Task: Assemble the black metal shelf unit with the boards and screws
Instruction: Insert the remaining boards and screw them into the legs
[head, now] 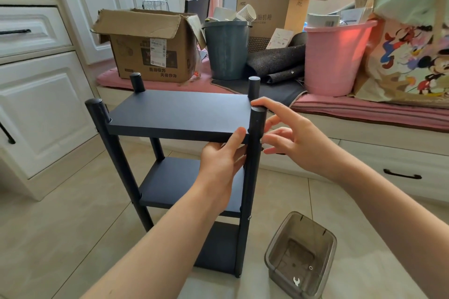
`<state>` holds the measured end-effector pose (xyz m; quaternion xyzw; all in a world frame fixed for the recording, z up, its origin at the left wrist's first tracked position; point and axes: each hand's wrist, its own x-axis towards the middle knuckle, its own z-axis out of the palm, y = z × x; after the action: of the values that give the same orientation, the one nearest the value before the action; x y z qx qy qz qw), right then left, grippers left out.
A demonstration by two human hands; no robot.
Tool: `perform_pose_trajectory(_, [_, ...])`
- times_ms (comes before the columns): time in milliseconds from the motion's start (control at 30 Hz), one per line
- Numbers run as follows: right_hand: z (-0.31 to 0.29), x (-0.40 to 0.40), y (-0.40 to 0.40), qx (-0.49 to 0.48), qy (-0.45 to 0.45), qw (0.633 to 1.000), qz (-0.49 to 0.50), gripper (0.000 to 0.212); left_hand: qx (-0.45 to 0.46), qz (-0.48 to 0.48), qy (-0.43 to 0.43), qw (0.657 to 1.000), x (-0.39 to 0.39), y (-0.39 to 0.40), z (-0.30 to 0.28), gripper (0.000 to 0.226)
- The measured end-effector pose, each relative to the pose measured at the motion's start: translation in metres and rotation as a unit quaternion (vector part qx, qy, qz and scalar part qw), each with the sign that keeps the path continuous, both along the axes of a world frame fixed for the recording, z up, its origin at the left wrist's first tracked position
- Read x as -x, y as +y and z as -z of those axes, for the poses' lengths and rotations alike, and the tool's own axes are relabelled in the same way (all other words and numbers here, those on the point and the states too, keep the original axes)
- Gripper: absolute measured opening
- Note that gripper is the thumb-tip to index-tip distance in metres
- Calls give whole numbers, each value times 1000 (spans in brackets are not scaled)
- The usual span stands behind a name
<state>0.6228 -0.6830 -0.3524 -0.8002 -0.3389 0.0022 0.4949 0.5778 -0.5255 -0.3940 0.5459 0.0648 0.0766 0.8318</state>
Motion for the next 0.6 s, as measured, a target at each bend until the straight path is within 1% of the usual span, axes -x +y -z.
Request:
perform_pose_trajectory(33, [0, 2, 1, -4, 12, 1000, 0, 62, -15, -5, 11, 1000, 4, 0, -1, 27])
perform_pose_trajectory(67, [0, 4, 1, -7, 24, 1000, 1, 62, -53, -15, 23, 998, 8, 2, -1, 22])
perform_pose_trajectory(133, [-1, 6, 2, -11, 43, 999, 7, 61, -172, -57, 31, 983, 19, 7, 1, 9])
perform_pose_trajectory(167, [-2, 7, 3, -11, 49, 999, 11, 61, -242, -89, 14, 966, 26, 10, 0, 2])
perform_pose_trajectory(200, [-3, 8, 3, -12, 53, 998, 14, 61, -321, -128, -24, 938, 32, 13, -1, 7])
perform_pose_trajectory(267, [-5, 10, 3, -19, 63, 998, 15, 60, -455, -193, -119, 861, 38, 17, -5, 8])
perform_pose_trajectory(300, [-5, 10, 3, -23, 66, 997, 15, 59, -504, -212, -156, 823, 39, 17, -10, 9])
perform_pose_trajectory(333, [-5, 10, 4, -27, 67, 997, 15, 59, -546, -222, -180, 788, 38, 17, -14, 17])
perform_pose_trajectory(400, [-3, 10, 3, -46, 68, 996, 25, 60, -609, -207, -191, 742, 30, 15, -20, 37])
perform_pose_trajectory(467, [1, 9, 0, -87, 90, 991, 40, 67, -658, -165, -172, 715, 21, 11, -22, 51])
perform_pose_trajectory(533, [6, 6, -3, -127, 120, 984, 42, 72, -679, -133, -159, 705, 14, 8, -22, 55])
perform_pose_trajectory(600, [11, 2, -5, -153, 148, 976, 44, 72, -674, -139, -164, 707, 10, 6, -20, 51])
